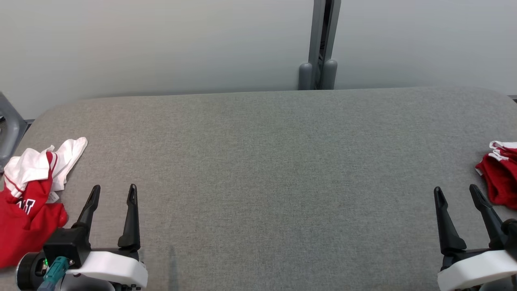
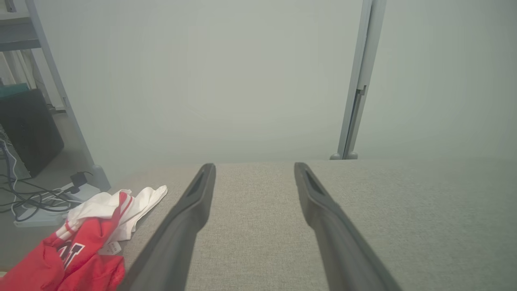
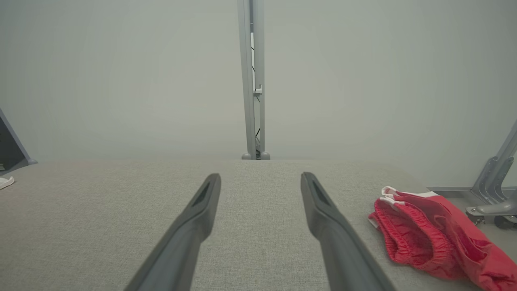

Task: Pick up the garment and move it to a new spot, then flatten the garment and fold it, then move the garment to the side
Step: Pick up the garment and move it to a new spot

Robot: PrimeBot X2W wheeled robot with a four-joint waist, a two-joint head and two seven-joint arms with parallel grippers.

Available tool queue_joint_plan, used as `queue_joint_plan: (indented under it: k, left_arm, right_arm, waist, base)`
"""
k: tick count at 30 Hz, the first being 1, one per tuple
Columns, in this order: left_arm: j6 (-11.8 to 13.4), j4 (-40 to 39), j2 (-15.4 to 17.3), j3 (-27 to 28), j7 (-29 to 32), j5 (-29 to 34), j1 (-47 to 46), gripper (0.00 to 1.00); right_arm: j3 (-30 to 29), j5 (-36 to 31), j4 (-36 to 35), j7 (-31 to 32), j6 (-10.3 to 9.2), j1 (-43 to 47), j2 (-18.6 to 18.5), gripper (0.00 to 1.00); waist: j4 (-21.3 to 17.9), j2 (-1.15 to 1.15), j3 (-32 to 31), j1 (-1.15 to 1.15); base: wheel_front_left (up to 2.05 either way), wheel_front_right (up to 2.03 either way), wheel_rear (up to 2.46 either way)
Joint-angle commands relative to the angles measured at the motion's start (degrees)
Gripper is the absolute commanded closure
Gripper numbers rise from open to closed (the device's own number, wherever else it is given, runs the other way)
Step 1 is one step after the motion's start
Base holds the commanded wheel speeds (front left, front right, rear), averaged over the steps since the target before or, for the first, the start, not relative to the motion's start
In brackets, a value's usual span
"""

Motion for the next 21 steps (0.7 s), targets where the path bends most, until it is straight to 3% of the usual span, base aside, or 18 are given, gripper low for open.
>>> queue_joint_plan:
  k: [1,5,13,21]
  left_arm:
    - [0.0,-0.2,0.4,0.2,-0.1,0.0,-1.0,0.00]
    - [-0.1,-0.2,0.3,0.5,-0.6,-0.1,-1.9,0.00]
    - [-0.1,0.7,-1.2,1.9,-2.4,-1.4,-4.0,0.00]
    - [0.0,1.8,-2.3,3.6,-3.7,-2.1,-3.6,0.00]
  right_arm:
    - [-0.1,0.4,-0.1,-0.4,-0.01,-0.1,-0.2,0.00]
    - [0.5,0.1,-1.0,-0.2,-0.01,-0.5,-0.2,0.00]
    - [3.0,-0.4,-3.3,0.8,-0.02,-1.8,-0.3,0.00]
    - [4.9,-0.1,-2.6,1.3,-0.02,-2.6,-0.3,0.00]
  waist:
    - [0.5,0.00,0.2,0.00]
    - [3.1,0.00,1.2,0.00]
    - [13.3,0.00,3.4,0.00]
    - [20.6,0.00,3.5,0.00]
  base:
    - [0.00,0.00,0.00]
    - [0.00,0.00,0.00]
    - [0.00,0.00,0.00]
    - [0.00,0.00,0.00]
